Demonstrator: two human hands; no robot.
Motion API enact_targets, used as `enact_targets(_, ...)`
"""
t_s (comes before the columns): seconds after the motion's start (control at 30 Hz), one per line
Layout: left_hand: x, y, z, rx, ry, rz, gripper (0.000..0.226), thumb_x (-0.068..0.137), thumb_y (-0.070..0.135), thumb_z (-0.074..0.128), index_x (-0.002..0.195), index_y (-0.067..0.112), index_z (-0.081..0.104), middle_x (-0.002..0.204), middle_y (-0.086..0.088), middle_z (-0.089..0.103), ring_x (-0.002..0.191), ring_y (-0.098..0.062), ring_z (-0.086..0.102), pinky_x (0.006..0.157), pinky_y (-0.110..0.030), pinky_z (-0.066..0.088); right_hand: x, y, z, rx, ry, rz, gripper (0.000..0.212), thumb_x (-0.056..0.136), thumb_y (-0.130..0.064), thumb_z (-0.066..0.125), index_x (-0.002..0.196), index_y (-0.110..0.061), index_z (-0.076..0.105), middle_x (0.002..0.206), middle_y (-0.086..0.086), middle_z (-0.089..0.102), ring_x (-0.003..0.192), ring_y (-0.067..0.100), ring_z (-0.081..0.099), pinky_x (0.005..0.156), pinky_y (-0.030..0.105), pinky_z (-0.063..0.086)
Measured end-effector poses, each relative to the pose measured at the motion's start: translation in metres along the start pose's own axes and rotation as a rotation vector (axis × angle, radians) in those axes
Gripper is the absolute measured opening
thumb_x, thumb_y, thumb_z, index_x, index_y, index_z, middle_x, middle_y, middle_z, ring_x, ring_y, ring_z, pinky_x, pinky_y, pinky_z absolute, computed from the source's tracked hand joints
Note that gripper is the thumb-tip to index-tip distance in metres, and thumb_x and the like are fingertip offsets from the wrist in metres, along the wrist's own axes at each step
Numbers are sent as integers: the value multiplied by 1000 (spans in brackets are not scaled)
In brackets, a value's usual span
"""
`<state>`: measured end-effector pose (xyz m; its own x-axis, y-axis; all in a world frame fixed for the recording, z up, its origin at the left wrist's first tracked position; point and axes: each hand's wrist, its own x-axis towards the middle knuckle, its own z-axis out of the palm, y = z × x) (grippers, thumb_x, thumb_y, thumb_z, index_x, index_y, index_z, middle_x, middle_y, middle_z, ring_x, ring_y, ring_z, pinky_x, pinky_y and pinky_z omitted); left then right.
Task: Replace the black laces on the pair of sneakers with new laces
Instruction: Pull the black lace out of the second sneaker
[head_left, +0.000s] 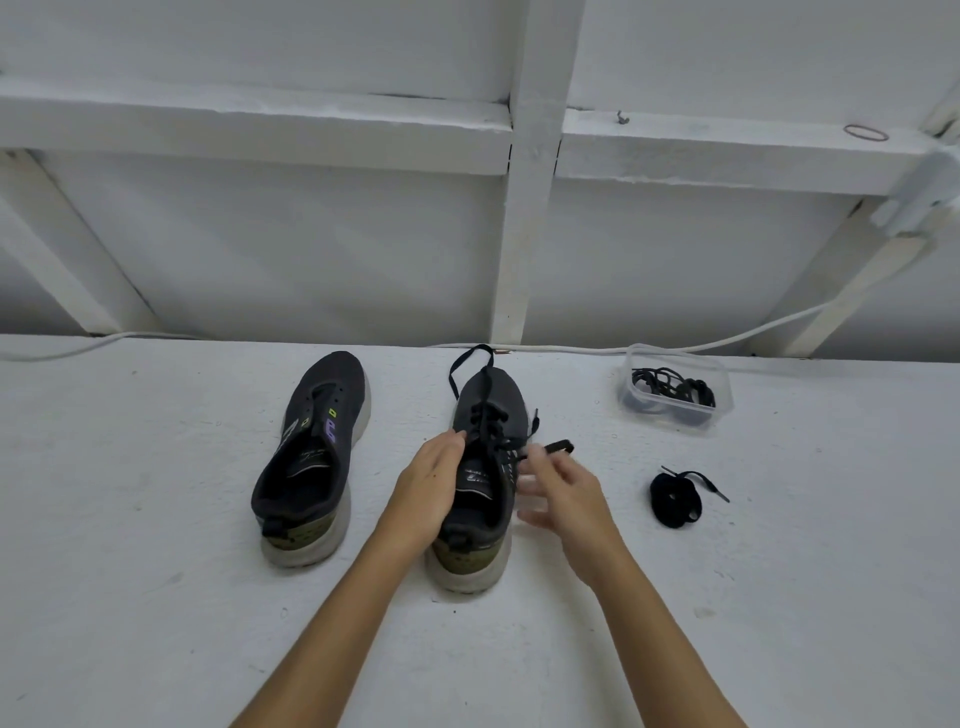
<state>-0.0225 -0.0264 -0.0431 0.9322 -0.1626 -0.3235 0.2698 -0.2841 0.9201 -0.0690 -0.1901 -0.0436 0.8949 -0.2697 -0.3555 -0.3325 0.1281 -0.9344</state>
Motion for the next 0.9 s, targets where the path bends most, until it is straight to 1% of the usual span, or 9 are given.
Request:
enact_targets(0.07,0,0,0,12,-2,4,43,102,44,36,141,33,52,145,16,48,134,-5,43,118,-38,32,-2,-1,3,-150,-98,-56,22,96,-34,67,86,-15,74,83,-1,73,81,17,68,75,35,60)
enact_targets(0.13,0,0,0,26,0,11,44,102,44,36,141,32,52,145,16,48,134,-5,43,118,-38,32,1,-3,6,-144,-42,-141,24,98,-23,64,77,-12,65,83,11,67,78,17,65,68,31,57)
enact_targets(0.3,-1,-2,3,36,12,26,44,103,42,35,142,31,52,147,17,45,135,-4,41,119,-36,30,6,-4,7,307,272,-7,19,106,-22,47,96,-10,57,92,5,65,77,16,70,60,29,57)
enact_targets(0.43,0,-3,3,51,23,31,44,103,41,36,142,28,51,147,16,45,134,-3,41,118,-33,29,-2,4,7,-40,-124,-45,18,100,-29,63,103,-14,72,101,2,75,91,16,71,81,38,62)
enact_targets(0.53,0,-2,3,60,23,33,44,103,41,36,142,28,51,148,15,45,135,-4,41,118,-33,29,0,-9,4,-122,-163,-96,14,97,-22,67,91,-11,73,95,4,75,84,16,70,76,36,62)
enact_targets(0.63,-1,-2,3,44,19,30,42,103,40,37,141,28,53,146,16,46,134,-4,41,119,-34,30,11,-19,-1,56,109,-131,15,101,-17,60,89,-10,65,86,10,68,72,11,69,60,26,57)
enact_targets(0.73,-3,-1,2,25,17,22,43,103,40,37,141,29,52,145,18,46,134,-3,41,119,-35,30,22,-19,-10,300,397,-77,14,102,-23,60,98,-9,61,91,8,66,71,5,69,58,24,57)
enact_targets(0.8,-2,-1,2,27,15,22,43,103,42,37,142,29,52,146,18,46,134,-2,41,119,-34,30,17,-16,-8,284,320,20,21,99,-27,65,108,-8,58,97,8,67,74,9,70,58,26,58)
enact_targets(0.9,-1,-1,3,57,22,31,43,103,41,36,141,29,52,146,16,46,133,-3,41,118,-34,30,-2,-11,3,-23,-36,76,28,94,-33,70,101,-6,68,93,8,73,77,12,70,62,23,55)
